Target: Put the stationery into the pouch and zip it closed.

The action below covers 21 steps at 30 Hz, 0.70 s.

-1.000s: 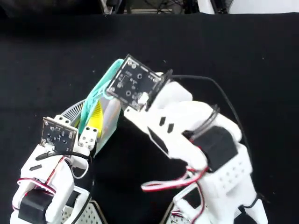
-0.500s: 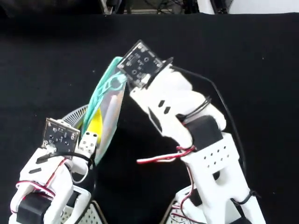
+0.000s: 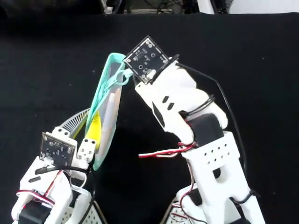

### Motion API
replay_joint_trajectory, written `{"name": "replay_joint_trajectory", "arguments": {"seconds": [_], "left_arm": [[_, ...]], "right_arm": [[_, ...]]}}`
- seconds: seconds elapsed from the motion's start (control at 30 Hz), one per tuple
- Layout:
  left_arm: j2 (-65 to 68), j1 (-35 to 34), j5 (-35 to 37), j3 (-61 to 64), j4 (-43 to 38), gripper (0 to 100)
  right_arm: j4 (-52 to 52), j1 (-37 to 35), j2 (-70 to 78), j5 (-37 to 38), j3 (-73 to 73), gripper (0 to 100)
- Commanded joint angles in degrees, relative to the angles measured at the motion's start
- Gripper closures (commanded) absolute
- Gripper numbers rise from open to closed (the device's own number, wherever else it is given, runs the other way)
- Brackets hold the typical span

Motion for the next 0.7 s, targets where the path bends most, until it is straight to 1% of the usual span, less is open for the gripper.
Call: {"name": "replay_joint_trajectory", "arguments": {"seconds": [0.0,0.13,0.33,0.53,0.67], "left_arm": [[-0.2,-0.7,-0.4,-1.5,1.6,97],[0.3,-0.7,-0.5,-2.9,2.8,97],[0.2,-0.7,-0.5,-3.1,3.3,97],[-0.1,-0.7,-0.5,-3.4,3.3,97],[-0.2,-0.7,-0.5,-3.3,3.3,97]], "right_arm": [[-3.6,5.6,-0.4,0.5,-0.2,98.6],[-4.0,5.8,3.2,1.1,-2.5,98.6],[-4.2,6.2,4.6,1.1,-4.1,98.6],[-6.2,9.1,7.9,1.1,-5.4,98.6],[-2.7,8.9,7.1,1.1,-5.5,98.6]]}}
